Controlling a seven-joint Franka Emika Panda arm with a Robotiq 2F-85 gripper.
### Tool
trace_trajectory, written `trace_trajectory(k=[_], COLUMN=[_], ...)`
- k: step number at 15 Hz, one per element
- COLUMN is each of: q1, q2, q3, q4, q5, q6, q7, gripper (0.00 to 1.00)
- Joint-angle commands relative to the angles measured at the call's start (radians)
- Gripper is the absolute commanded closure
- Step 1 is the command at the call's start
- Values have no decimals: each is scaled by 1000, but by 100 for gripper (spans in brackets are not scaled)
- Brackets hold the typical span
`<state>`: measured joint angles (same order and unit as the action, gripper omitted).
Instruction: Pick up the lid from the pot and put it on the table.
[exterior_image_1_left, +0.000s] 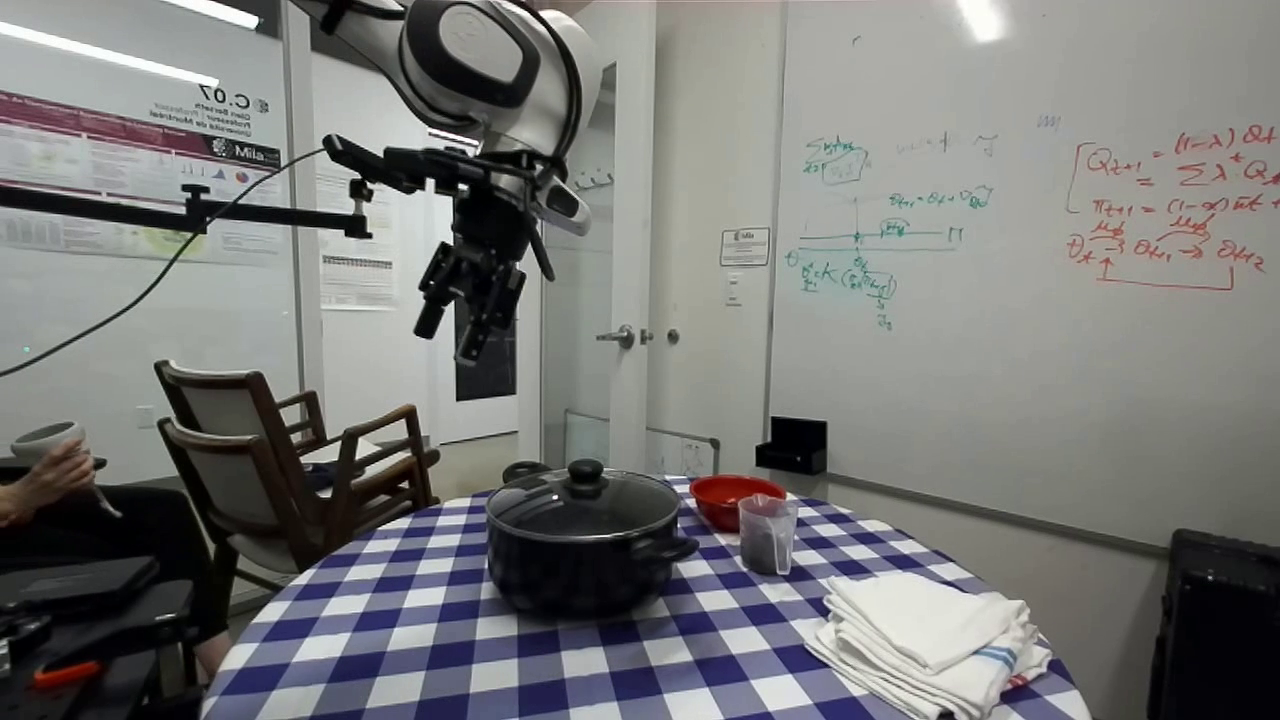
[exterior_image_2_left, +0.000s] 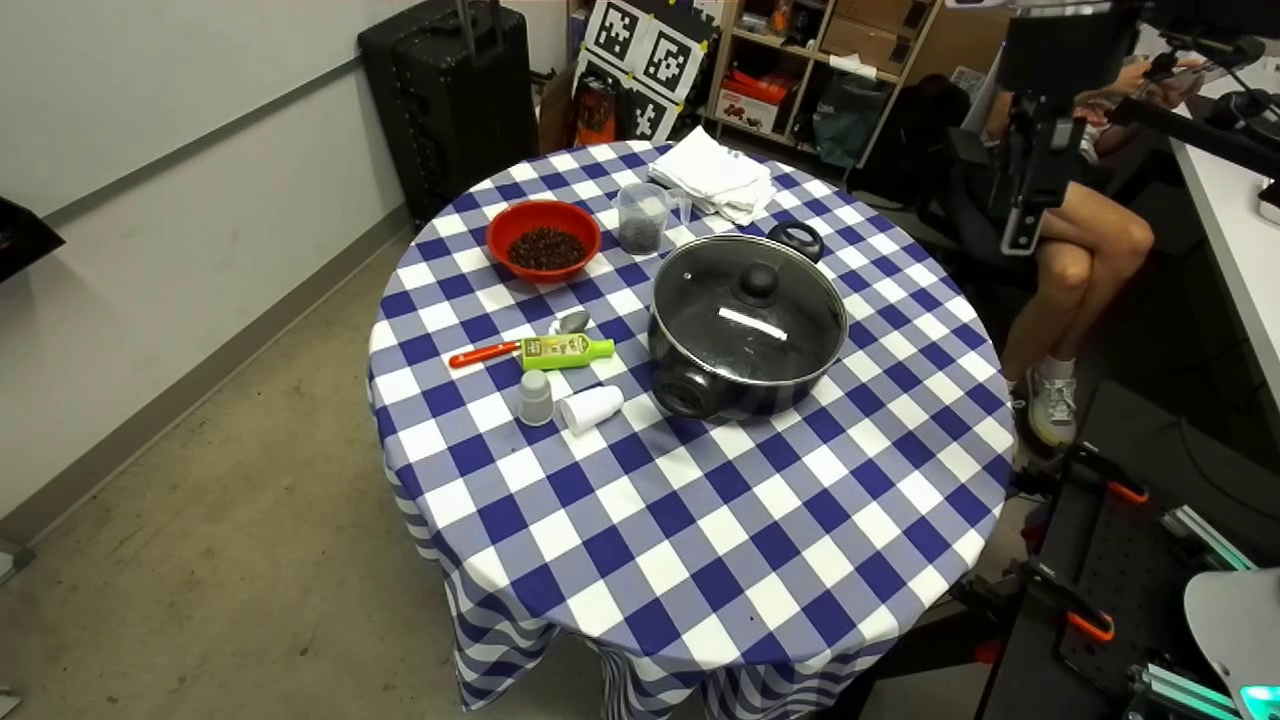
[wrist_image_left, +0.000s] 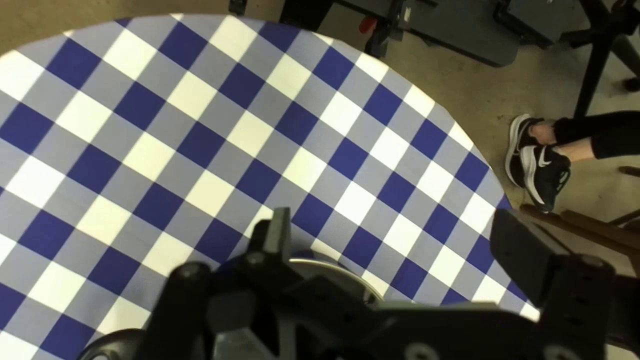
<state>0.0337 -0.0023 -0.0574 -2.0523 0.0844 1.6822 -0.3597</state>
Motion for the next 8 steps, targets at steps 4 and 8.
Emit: trace_trajectory(k=[4, 8], q1=[-6, 9], q2=[188, 261], q3=[42, 58], q4=[217, 273], q5=[8, -123], q6=[33, 110], q7=[136, 236], gripper=[0, 0])
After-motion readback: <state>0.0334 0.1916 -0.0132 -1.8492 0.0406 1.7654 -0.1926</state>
